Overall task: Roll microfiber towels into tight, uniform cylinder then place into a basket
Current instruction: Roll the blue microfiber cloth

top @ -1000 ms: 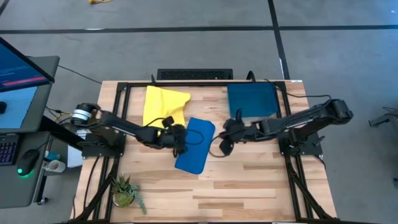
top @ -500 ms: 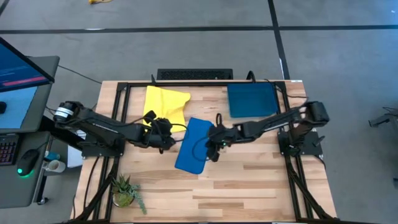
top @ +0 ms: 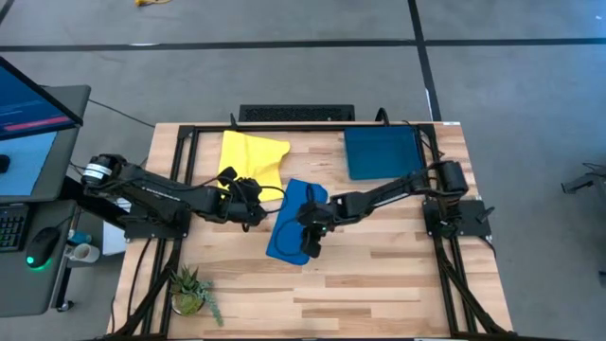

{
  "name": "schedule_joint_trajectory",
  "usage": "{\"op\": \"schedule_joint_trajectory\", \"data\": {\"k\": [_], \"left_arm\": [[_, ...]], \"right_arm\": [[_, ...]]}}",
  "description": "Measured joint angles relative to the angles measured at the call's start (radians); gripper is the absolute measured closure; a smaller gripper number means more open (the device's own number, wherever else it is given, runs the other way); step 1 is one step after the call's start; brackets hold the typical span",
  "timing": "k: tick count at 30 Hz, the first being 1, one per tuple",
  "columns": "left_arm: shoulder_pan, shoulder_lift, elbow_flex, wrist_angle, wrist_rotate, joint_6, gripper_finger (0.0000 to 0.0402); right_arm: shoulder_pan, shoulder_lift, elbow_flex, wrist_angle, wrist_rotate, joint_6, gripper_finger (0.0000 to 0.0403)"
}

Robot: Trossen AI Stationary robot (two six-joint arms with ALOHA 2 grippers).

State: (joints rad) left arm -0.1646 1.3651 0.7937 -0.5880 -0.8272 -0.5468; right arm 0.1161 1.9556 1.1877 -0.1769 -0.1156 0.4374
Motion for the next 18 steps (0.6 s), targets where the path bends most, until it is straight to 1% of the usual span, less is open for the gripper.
{"op": "schedule_joint_trajectory", "data": {"k": [4,18], "left_arm": [[0.0,0.0,0.0,0.001,0.0,0.0,0.0267],[0.0,0.0,0.0,0.002,0.011,-0.001,0.0267]], "right_arm": [[-0.001,0.016,0.0,-0.039,-0.022,-0.002,0.0328],[-0.003,0.012,0.002,-0.199,-0.018,-0.002,0.0328]]}}
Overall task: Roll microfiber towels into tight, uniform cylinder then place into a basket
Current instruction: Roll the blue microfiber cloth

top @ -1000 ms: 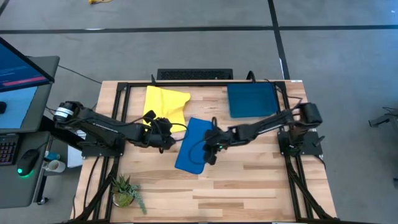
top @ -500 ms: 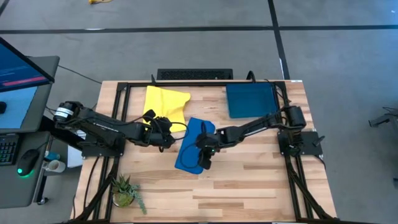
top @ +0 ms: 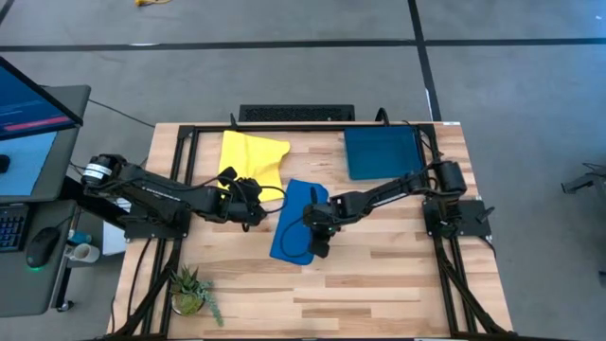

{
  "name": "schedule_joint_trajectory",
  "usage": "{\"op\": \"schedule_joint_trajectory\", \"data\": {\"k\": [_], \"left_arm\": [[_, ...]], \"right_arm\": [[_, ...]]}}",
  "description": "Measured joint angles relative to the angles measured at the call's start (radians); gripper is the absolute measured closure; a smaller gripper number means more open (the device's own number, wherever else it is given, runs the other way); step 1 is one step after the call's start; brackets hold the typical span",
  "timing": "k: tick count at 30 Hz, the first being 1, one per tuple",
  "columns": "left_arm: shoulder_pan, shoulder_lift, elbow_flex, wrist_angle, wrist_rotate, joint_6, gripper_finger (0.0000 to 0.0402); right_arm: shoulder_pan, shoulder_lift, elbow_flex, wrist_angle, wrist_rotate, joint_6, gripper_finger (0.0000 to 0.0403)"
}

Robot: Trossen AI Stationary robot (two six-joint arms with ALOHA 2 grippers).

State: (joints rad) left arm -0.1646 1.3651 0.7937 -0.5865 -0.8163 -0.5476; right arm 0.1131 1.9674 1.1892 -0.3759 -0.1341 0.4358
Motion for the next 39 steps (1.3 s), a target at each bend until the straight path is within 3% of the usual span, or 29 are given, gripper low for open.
{"op": "schedule_joint_trajectory", "data": {"k": [14,26,34,39], "left_arm": [[0.0,0.0,0.0,0.001,0.104,0.015,0.0267],[-0.022,0.015,-0.001,0.012,0.105,0.07,0.0267],[-0.124,0.029,-0.001,0.108,0.102,0.181,0.0267],[-0.212,0.029,-0.001,0.239,0.099,0.308,0.0267]], "right_arm": [[0.004,-0.027,0.001,-0.231,0.002,0.018,0.0328],[0.064,-0.133,-0.005,-0.319,0.119,0.035,0.0328],[0.182,-0.267,-0.004,-0.384,0.269,0.072,0.0328],[0.279,-0.365,-0.003,-0.43,0.439,0.122,0.0328]]}}
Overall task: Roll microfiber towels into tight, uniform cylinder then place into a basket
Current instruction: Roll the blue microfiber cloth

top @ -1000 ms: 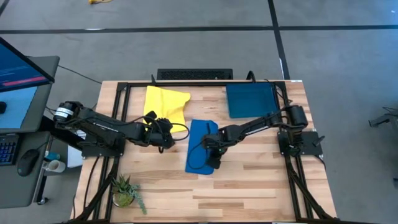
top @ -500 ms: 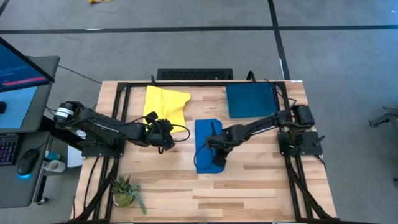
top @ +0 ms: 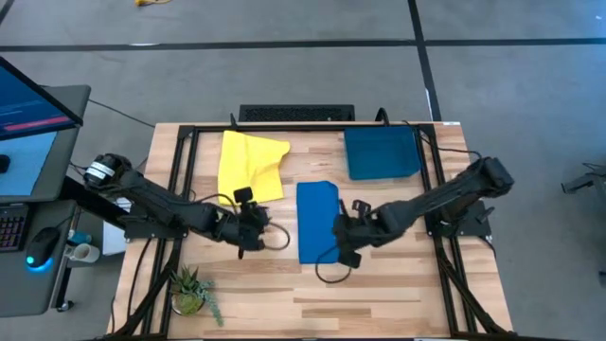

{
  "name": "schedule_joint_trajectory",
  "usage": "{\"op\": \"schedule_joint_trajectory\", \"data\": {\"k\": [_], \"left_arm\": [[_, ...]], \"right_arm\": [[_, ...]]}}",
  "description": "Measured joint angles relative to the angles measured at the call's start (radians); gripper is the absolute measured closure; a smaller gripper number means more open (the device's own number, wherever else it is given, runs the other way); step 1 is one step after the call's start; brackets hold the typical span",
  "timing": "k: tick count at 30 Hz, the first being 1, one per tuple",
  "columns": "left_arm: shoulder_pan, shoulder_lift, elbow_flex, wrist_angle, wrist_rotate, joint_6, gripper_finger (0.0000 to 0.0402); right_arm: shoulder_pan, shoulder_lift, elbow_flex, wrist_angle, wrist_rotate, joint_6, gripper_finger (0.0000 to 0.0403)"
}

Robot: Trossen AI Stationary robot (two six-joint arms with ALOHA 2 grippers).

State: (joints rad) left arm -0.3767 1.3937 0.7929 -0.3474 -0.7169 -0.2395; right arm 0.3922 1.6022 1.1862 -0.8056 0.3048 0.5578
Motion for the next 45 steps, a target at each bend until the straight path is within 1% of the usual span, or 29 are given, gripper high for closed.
{"op": "schedule_joint_trajectory", "data": {"k": [5,8,11,14,16,19,26,28,33,39,42,45], "left_arm": [[-0.076,0.0,0.0,0.144,-0.005,0.141,0.0267],[-0.122,0.0,0.0,0.197,-0.005,0.21,0.0267],[-0.162,0.0,0.0,0.234,-0.005,0.264,0.0267],[-0.191,0.0,0.0,0.25,-0.005,0.281,0.0267],[-0.201,0.013,0.001,0.26,-0.006,0.281,0.0267],[-0.206,0.063,0.001,0.29,-0.003,0.298,0.0267],[-0.207,0.239,0.001,0.515,0.005,0.452,0.0267],[-0.206,0.267,0.002,0.556,0.039,0.464,0.0267],[-0.187,0.291,0.002,0.57,0.134,0.451,0.0267],[-0.15,0.293,0.003,0.581,0.226,0.407,0.0267],[-0.131,0.293,0.003,0.58,0.293,0.402,0.026],[-0.119,0.293,0.003,0.579,0.32,0.402,0.0244]], "right_arm": [[0.094,-0.081,0.0,-0.005,0.154,0.029,0.0328],[0.145,-0.112,0.001,-0.005,0.25,0.028,0.0328],[0.188,-0.126,0.0,-0.006,0.352,-0.019,0.0328],[0.226,-0.125,0.0,-0.006,0.48,-0.097,0.0328],[0.244,-0.112,0.002,0.0,0.526,-0.114,0.0328],[0.267,-0.068,-0.001,-0.004,0.52,-0.114,0.0328],[0.323,0.08,0.001,0.02,0.527,-0.096,0.0328],[0.33,0.123,0.001,0.021,0.53,-0.095,0.0328],[0.326,0.21,0.0,0.031,0.529,-0.046,0.0328],[0.293,0.289,0.0,0.131,0.509,-0.024,0.0328],[0.267,0.308,0.001,0.155,0.443,-0.031,0.0325],[0.244,0.317,0.001,0.164,0.395,-0.031,0.0315]]}}
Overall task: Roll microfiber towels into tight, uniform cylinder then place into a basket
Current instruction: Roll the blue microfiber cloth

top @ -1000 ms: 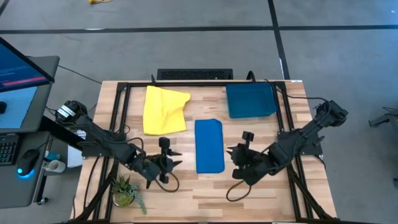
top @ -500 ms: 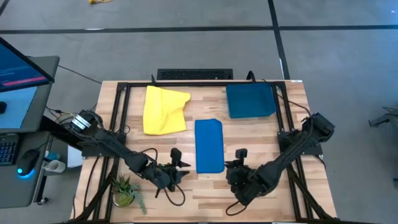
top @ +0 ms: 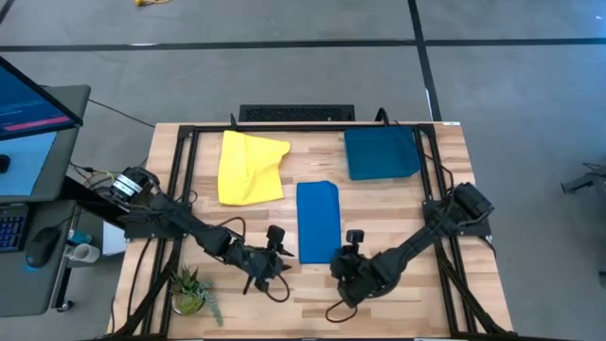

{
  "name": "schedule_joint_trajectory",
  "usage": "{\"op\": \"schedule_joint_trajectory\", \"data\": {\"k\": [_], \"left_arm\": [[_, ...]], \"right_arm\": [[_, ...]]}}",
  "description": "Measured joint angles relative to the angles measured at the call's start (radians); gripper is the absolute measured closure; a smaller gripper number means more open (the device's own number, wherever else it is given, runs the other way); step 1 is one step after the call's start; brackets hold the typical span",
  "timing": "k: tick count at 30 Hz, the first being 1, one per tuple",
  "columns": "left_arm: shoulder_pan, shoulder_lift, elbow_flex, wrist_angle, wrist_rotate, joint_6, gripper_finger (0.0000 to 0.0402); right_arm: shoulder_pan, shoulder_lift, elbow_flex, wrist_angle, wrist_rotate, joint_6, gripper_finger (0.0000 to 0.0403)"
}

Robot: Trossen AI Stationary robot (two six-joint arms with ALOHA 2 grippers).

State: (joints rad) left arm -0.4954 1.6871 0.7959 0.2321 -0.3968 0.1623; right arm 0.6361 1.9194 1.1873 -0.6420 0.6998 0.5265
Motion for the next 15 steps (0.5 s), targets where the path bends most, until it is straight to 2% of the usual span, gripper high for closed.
{"op": "schedule_joint_trajectory", "data": {"k": [8,15], "left_arm": [[0.024,0.024,0.001,0.046,0.121,0.016,0.02],[0.042,0.167,0.001,0.186,0.121,0.123,0.0205]], "right_arm": [[-0.003,0.0,0.001,0.025,-0.054,-0.037,0.0261],[-0.026,0.0,0.001,0.034,-0.148,-0.092,0.0229]]}}
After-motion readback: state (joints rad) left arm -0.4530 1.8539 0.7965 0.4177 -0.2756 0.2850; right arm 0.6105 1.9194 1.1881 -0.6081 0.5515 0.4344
